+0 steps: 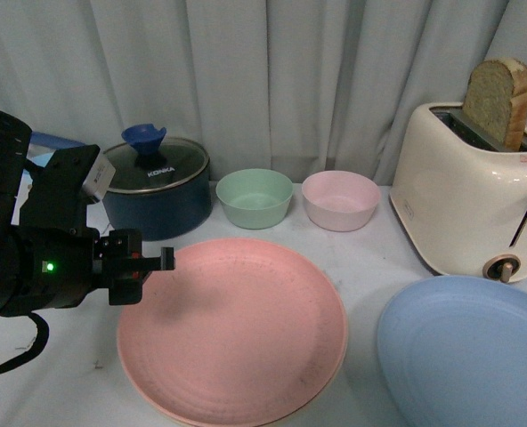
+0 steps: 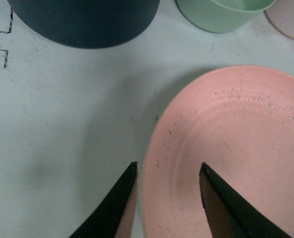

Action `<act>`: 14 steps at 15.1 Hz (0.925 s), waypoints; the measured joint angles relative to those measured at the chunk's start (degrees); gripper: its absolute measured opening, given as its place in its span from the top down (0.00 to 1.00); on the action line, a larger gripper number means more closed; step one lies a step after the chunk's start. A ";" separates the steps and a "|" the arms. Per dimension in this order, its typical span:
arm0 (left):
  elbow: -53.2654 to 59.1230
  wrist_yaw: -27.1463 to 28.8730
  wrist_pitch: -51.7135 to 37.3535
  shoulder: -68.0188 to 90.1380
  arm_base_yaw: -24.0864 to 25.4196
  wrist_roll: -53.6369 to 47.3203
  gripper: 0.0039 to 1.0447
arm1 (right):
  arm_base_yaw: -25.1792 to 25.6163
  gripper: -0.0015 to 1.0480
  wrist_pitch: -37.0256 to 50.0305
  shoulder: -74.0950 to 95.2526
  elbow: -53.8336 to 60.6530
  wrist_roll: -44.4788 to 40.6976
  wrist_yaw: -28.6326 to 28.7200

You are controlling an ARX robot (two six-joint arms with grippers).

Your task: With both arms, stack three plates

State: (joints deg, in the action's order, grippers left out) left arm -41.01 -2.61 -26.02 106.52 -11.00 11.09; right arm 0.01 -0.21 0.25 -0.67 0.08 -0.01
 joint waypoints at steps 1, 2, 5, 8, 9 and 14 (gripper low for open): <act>0.00 -0.83 -0.28 -0.39 0.46 1.40 0.55 | 0.00 0.06 0.00 0.00 0.00 0.00 0.02; 0.33 -1.95 -0.63 -1.55 1.05 2.71 0.45 | 0.00 0.06 0.00 0.00 0.00 0.00 0.02; 2.58 -2.27 -4.26 -11.21 3.54 4.92 0.12 | 0.00 0.06 0.00 0.00 0.00 0.02 0.00; 6.12 3.87 -18.69 -18.36 5.86 -1.36 0.18 | -0.02 0.06 0.02 0.00 0.00 0.00 0.02; 19.89 6.64 -33.79 -24.30 6.86 -8.96 0.52 | 0.00 0.06 0.00 0.00 0.00 0.00 -0.02; 28.65 2.80 -32.11 -34.21 10.45 -10.14 0.96 | 0.00 0.06 0.00 0.00 0.00 0.00 -0.02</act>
State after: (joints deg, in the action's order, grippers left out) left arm -12.36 0.19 -58.13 72.31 -0.56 0.95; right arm 0.01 -0.21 0.25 -0.67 0.08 -0.03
